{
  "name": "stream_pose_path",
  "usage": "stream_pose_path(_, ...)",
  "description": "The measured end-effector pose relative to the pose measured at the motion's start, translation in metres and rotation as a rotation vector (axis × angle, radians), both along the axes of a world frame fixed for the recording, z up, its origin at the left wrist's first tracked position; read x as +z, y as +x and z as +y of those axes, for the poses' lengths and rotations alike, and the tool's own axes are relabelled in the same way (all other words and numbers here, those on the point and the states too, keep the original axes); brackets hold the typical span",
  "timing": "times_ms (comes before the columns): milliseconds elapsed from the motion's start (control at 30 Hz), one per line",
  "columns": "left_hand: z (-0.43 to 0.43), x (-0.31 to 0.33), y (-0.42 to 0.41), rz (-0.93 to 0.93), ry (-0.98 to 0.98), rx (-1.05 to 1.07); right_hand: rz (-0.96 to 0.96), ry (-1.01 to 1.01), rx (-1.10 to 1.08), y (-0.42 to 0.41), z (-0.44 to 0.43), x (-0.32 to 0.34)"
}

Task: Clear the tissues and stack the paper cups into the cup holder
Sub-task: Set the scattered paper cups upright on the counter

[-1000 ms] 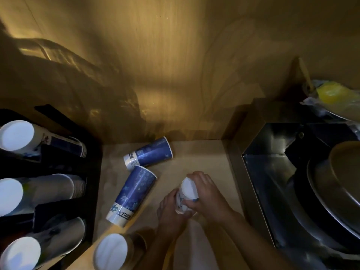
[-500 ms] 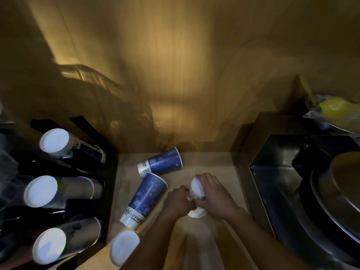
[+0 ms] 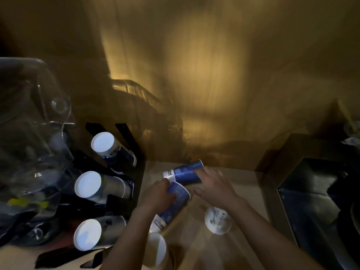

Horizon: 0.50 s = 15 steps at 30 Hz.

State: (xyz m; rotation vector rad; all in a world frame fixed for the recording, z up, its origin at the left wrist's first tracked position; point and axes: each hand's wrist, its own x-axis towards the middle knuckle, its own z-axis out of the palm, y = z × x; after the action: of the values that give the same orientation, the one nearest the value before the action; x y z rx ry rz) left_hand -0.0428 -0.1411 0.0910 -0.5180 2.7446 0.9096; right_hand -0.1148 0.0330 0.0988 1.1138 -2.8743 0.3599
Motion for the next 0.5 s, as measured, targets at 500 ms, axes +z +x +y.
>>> stream_pose_path(500, -0.029, -0.064, 0.035, -0.346, 0.186, 0.108, -0.098, 0.186, 0.083, -0.048, -0.066, -0.055)
